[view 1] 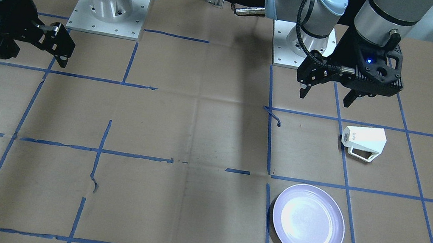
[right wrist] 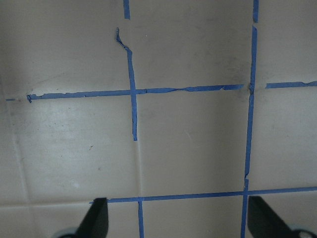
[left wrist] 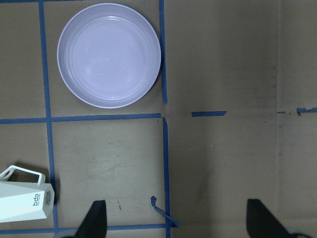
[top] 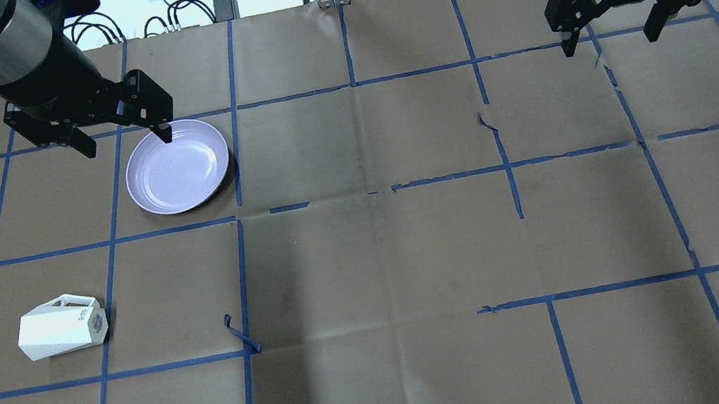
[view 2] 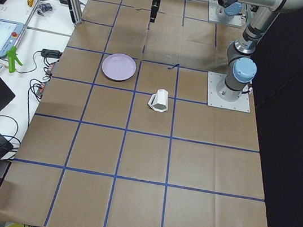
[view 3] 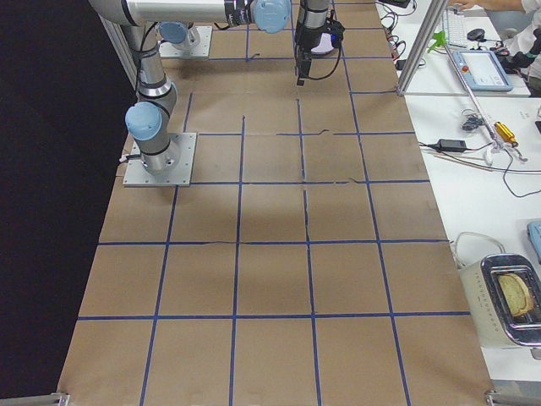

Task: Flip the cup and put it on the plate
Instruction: 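Move the left gripper away from the plate toward the white cup, then lower the left gripper onto the white cup lying on its side, then grasp the white cup with the left gripper and lift it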

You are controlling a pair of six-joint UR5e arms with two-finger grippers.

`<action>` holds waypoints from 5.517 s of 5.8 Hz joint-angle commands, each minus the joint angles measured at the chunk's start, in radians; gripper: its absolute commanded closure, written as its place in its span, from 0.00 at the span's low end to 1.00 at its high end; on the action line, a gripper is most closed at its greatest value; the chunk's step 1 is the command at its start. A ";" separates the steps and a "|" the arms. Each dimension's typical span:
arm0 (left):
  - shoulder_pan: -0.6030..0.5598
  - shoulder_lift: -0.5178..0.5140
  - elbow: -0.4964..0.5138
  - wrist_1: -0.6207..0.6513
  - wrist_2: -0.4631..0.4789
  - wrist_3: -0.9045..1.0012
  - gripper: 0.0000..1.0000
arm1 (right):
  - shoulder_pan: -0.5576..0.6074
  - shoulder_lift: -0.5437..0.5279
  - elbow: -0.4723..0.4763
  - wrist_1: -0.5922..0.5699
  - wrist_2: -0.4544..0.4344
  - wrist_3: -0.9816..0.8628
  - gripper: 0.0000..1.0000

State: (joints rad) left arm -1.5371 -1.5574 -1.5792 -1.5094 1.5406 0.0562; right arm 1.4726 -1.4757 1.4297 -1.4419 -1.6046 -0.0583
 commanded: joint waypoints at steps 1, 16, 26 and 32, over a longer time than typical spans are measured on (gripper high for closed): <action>0.000 0.000 0.002 0.000 0.000 0.001 0.00 | 0.000 0.000 0.000 0.000 0.000 0.000 0.00; 0.946 -0.147 -0.252 -0.029 -0.435 1.233 0.00 | 0.000 0.000 0.000 0.000 0.000 0.000 0.00; 1.011 -0.484 -0.230 -0.341 -0.427 1.423 0.98 | 0.000 0.000 0.000 0.000 0.000 0.000 0.00; 0.653 -0.132 -0.096 -0.181 -0.316 1.052 1.00 | 0.000 0.000 0.000 0.000 0.000 0.000 0.00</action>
State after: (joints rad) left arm -0.7828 -1.7416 -1.6800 -1.7838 1.1583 1.1729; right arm 1.4726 -1.4756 1.4297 -1.4419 -1.6046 -0.0583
